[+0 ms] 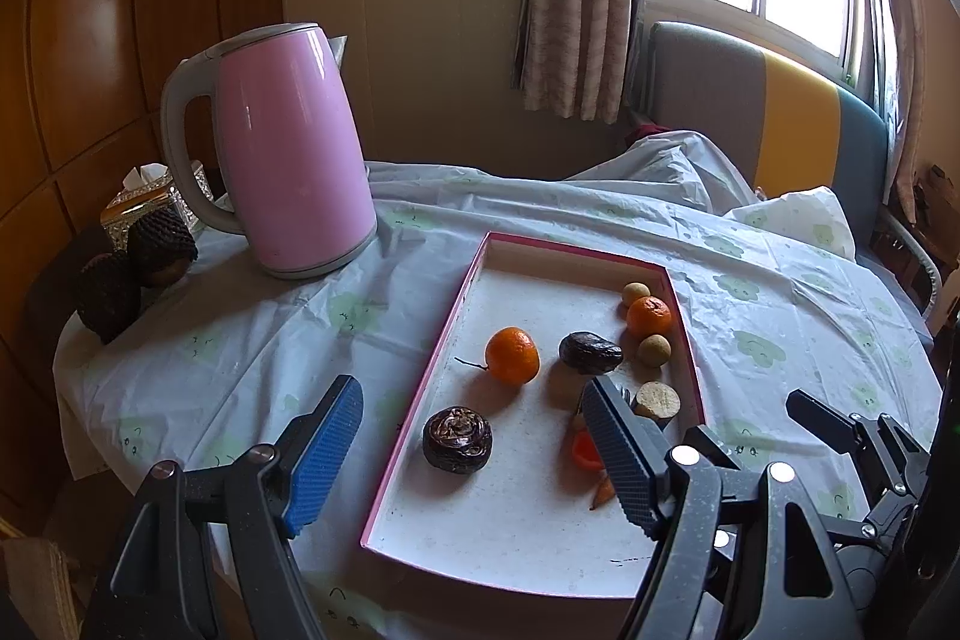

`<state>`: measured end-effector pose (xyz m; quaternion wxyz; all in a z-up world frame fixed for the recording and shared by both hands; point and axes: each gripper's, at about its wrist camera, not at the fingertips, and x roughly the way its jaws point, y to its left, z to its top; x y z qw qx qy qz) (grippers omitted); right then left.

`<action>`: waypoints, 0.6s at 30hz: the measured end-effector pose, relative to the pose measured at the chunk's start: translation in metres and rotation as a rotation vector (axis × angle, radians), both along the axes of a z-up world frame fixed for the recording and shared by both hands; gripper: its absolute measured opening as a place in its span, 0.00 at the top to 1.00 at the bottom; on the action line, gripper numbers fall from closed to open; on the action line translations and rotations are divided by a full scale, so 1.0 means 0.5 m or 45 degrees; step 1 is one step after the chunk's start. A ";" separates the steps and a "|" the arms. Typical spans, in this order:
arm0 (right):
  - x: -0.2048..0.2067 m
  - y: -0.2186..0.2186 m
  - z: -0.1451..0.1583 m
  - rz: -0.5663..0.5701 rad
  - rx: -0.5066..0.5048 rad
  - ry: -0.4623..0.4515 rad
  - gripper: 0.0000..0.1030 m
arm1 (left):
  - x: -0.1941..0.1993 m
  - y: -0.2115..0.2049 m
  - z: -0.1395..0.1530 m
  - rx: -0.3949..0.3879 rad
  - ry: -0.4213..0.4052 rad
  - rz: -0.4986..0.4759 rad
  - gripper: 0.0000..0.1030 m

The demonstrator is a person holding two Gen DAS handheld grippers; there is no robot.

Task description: Organize fruits

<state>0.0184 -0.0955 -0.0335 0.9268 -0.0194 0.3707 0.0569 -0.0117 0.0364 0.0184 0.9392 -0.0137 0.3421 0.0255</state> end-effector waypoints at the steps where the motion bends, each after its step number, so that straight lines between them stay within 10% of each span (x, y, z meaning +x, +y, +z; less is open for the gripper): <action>1: 0.000 0.000 0.000 0.000 0.000 0.001 0.22 | 0.000 0.000 0.000 0.001 0.000 0.001 0.25; 18: 0.001 0.006 -0.003 0.011 -0.001 0.009 0.22 | -0.003 0.005 0.007 0.011 -0.009 0.009 0.25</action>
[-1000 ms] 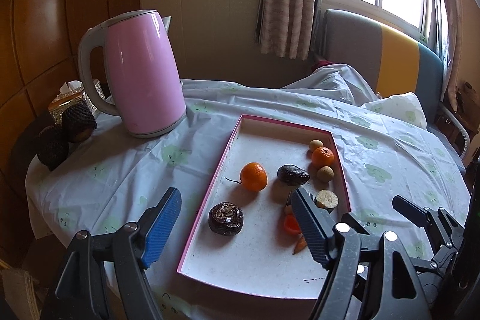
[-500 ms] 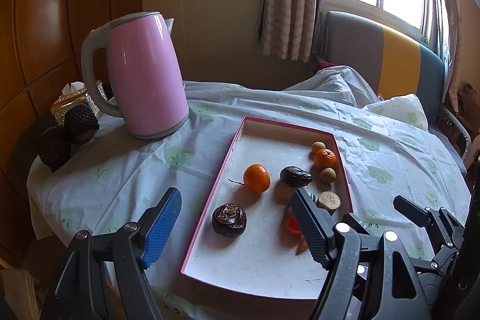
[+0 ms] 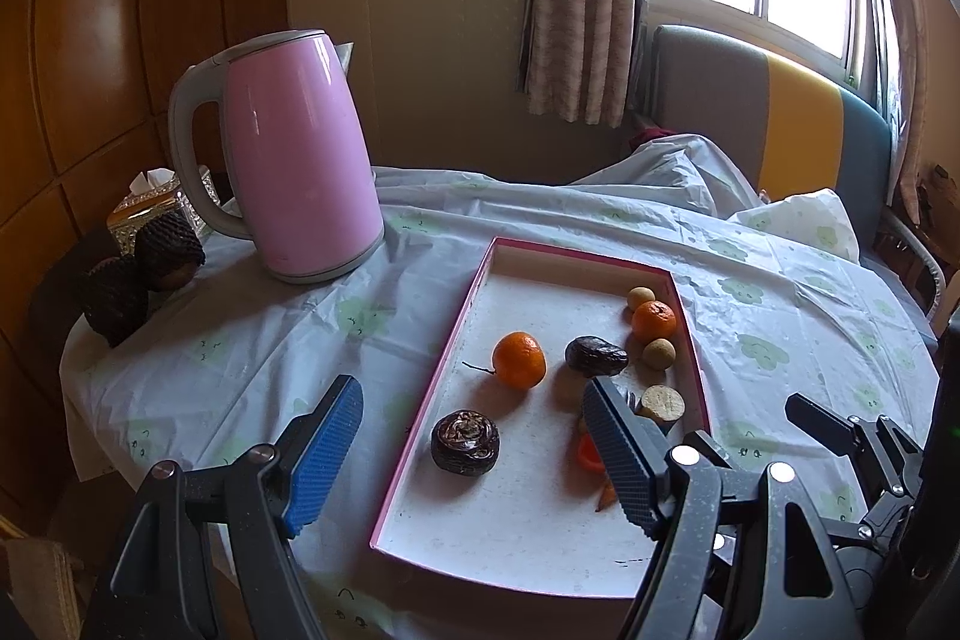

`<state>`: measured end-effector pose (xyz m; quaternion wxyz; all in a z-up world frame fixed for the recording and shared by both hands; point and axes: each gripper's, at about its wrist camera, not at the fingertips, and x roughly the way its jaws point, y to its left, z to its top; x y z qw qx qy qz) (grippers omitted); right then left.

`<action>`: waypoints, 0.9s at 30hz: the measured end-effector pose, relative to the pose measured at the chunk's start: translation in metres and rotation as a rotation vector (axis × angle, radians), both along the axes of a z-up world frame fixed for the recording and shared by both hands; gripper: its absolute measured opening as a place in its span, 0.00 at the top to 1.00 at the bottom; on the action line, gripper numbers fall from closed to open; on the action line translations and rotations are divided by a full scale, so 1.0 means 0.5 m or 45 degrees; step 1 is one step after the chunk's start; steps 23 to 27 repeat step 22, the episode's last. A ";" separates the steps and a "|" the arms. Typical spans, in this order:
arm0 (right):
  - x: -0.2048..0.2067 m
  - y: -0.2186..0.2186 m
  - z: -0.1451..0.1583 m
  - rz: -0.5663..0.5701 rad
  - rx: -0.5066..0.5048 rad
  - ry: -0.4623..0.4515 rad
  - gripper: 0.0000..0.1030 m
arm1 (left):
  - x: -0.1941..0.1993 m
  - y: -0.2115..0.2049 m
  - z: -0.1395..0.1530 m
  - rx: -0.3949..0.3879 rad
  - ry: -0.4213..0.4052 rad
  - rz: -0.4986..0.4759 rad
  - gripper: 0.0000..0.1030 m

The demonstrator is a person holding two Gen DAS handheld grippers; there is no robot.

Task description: Organize fruits

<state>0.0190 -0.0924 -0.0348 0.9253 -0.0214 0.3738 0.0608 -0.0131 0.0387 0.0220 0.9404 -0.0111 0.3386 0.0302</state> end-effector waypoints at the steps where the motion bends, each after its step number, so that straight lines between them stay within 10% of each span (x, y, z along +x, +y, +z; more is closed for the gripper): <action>1: 0.000 0.000 0.000 0.000 0.001 -0.001 0.21 | 0.000 0.001 0.000 -0.002 0.001 0.000 0.25; 27: 0.000 -0.013 -0.005 -0.010 -0.003 0.002 0.20 | 0.004 0.000 0.002 -0.012 -0.008 -0.020 0.38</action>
